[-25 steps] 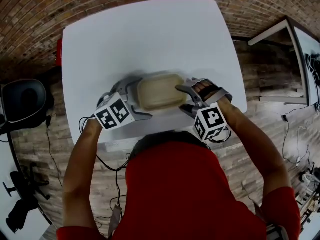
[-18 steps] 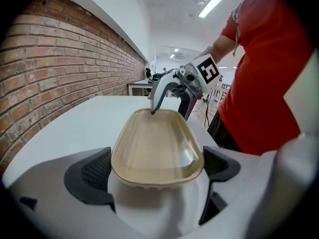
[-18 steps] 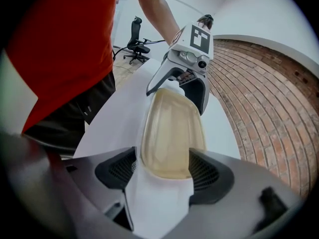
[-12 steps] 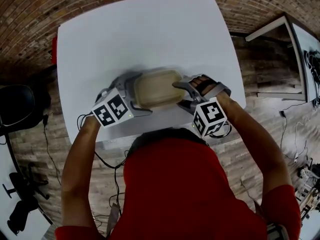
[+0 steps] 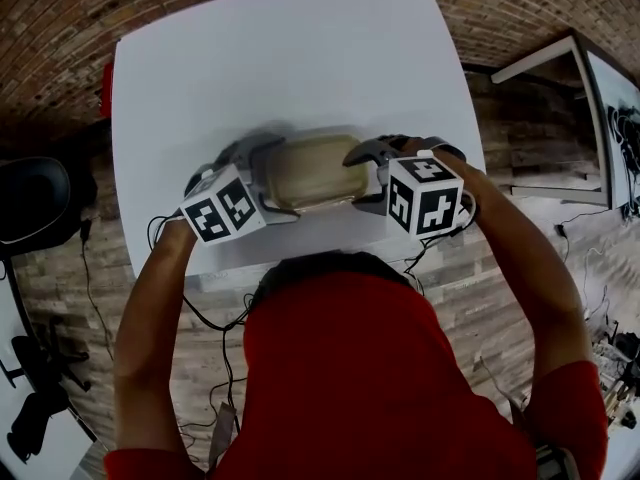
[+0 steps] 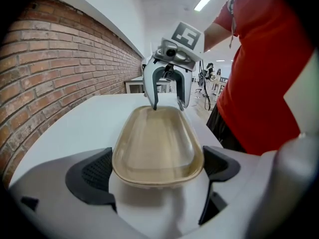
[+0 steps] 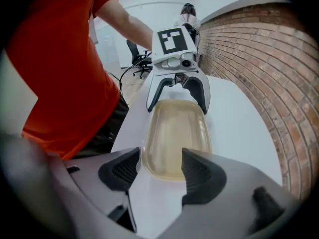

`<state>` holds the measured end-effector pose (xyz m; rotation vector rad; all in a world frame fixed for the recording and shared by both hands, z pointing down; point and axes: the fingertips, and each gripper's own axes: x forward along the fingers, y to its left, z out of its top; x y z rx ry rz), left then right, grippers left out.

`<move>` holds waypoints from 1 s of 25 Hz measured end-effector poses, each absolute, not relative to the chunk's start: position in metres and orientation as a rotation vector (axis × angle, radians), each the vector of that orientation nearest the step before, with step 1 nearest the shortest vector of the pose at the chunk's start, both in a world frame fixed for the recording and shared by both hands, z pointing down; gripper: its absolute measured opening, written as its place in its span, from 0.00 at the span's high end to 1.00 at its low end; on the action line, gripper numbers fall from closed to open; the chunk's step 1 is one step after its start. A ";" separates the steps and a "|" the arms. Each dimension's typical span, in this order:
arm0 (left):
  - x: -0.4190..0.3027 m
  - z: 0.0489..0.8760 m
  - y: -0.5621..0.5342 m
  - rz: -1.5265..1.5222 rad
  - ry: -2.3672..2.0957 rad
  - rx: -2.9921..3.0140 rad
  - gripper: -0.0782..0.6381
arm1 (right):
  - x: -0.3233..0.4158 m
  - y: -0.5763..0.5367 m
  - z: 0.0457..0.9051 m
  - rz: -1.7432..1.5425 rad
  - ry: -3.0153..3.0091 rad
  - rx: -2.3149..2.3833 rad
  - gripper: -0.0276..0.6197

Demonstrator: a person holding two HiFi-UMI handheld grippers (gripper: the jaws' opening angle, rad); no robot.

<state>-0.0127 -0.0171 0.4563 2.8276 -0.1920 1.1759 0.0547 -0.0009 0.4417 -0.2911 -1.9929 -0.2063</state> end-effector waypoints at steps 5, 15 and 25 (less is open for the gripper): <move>-0.014 0.457 -0.017 1.184 -0.195 2.824 0.13 | 0.052 -0.002 0.436 -0.129 -1.970 -0.336 0.54; -0.014 0.455 -0.021 1.113 -0.252 2.781 0.13 | 0.027 0.003 0.434 -0.563 -1.967 -0.109 0.51; -0.012 0.455 -0.008 1.112 -0.243 2.799 0.12 | -0.016 0.018 0.464 -0.678 -1.893 0.014 0.51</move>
